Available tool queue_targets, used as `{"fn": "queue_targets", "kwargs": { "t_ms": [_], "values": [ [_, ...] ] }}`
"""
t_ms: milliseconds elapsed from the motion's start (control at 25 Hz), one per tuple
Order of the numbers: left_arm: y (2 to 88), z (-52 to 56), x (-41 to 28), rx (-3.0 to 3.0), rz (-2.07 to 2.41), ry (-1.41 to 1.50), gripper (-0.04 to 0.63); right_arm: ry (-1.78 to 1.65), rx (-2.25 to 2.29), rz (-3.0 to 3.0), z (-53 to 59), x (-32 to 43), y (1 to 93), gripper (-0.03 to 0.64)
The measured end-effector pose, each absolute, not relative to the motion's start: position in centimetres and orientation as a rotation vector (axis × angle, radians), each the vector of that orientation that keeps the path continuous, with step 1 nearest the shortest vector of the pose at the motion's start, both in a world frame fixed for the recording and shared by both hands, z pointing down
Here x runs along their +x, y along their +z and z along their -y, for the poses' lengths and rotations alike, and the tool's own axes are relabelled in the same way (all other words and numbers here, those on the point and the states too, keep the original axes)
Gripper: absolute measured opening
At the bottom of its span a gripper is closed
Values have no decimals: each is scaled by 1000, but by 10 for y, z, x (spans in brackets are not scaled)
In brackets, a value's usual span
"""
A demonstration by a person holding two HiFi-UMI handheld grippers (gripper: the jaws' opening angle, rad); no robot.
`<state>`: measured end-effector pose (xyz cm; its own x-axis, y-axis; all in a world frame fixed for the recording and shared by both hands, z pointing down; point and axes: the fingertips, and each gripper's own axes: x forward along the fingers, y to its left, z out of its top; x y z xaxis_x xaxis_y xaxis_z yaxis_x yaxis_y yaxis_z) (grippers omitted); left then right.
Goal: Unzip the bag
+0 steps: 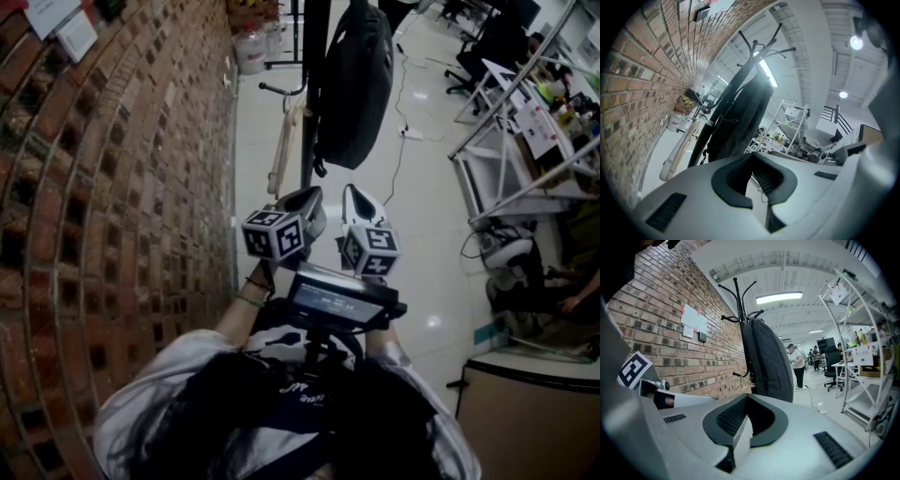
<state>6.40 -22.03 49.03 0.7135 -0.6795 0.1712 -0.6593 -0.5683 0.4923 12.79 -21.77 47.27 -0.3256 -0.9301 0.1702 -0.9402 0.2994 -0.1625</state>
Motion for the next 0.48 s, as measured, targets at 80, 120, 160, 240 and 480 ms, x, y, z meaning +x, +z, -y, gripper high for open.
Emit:
{"fn": "queue_targets", "kwargs": {
  "t_ms": [80,120,160,240,480],
  "values": [
    [491,219,64,2385,1020,-50,8,360,1795,2498,217,127,473,3],
    [492,218,64,2385,1021,-51,8,360,1794,2499,216,127,474,3],
    [492,218,63,2385,1023,-52,8,361,1793,2500,216,127,474,3],
    [491,218,63,2382,1029,-55,8,362,1788,2501,215,127,474,3],
    [490,217,66,2381,1030,-61,8,355,1779,2495,214,130,476,3]
  ]
}}
